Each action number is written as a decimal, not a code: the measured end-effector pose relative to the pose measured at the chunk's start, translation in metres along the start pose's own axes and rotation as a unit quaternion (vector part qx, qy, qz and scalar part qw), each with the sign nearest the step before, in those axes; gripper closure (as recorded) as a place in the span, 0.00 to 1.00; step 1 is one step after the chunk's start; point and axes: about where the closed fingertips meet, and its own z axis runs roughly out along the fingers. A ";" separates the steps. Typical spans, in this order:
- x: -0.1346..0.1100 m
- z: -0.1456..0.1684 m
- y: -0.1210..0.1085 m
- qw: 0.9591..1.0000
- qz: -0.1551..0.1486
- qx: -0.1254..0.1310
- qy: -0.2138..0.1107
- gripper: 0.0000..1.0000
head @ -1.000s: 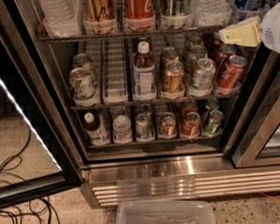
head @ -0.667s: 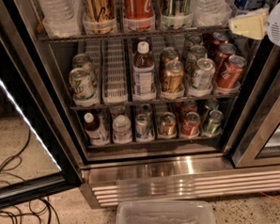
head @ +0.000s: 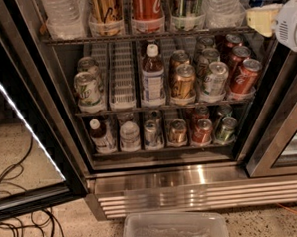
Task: Pick pepsi can from top shelf of fridge
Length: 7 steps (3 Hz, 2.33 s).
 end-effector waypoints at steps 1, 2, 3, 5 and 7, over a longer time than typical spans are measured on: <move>-0.004 0.002 0.008 1.000 -0.002 0.000 -0.006 0.35; -0.006 -0.001 0.004 1.000 -0.003 0.016 -0.006 0.33; -0.006 -0.006 -0.009 0.999 -0.002 0.043 -0.008 0.31; 0.003 0.000 -0.017 0.998 0.002 0.060 -0.015 0.31; 0.011 0.021 -0.013 0.999 0.006 0.050 -0.018 0.31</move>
Offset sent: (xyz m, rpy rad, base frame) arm -0.0023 0.0074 -0.0191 -0.0067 -0.0406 -0.0674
